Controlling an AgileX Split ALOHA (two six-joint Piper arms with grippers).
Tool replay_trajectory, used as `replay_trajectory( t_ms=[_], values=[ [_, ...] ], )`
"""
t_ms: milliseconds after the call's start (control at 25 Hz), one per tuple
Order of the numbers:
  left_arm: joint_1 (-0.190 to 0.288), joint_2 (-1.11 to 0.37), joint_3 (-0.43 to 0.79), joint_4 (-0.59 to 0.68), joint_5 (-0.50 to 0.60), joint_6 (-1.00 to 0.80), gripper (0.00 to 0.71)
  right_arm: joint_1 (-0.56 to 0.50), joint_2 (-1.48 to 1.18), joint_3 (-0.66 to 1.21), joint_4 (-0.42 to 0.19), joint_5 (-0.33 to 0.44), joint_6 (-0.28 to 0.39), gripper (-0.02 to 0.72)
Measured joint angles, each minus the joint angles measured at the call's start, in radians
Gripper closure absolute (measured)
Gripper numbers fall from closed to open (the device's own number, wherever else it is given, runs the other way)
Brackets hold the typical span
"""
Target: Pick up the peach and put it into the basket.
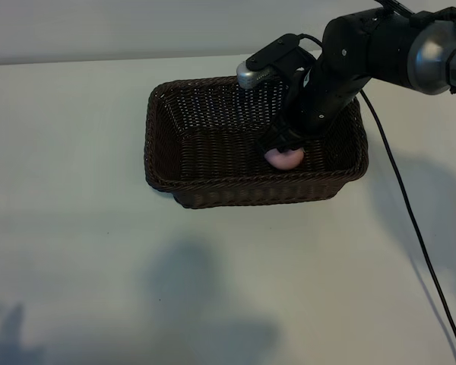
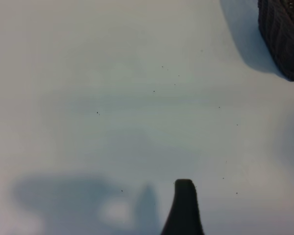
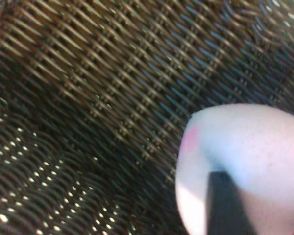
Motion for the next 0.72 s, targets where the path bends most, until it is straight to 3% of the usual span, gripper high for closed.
replay_trajectory(
  t_ms=[120, 240, 400, 560, 720],
  values=[
    [0.000, 0.000, 0.000, 0.000, 0.000, 0.000, 0.117, 0.000, 0.000, -0.046, 0.000, 0.063, -0.001, 0.158],
    [0.000, 0.000, 0.000, 0.000, 0.000, 0.000, 0.117, 0.000, -0.001, -0.104, -0.001, 0.137, -0.001, 0.088],
    [0.000, 0.000, 0.000, 0.000, 0.000, 0.000, 0.117, 0.000, -0.001, -0.181, -0.022, 0.224, 0.026, 0.092],
    [0.000, 0.000, 0.000, 0.000, 0.000, 0.000, 0.117, -0.007, -0.001, -0.266, -0.128, 0.305, 0.128, 0.103],
    [0.000, 0.000, 0.000, 0.000, 0.000, 0.000, 0.118, -0.067, -0.002, -0.339, -0.216, 0.386, 0.146, 0.106]
  ],
)
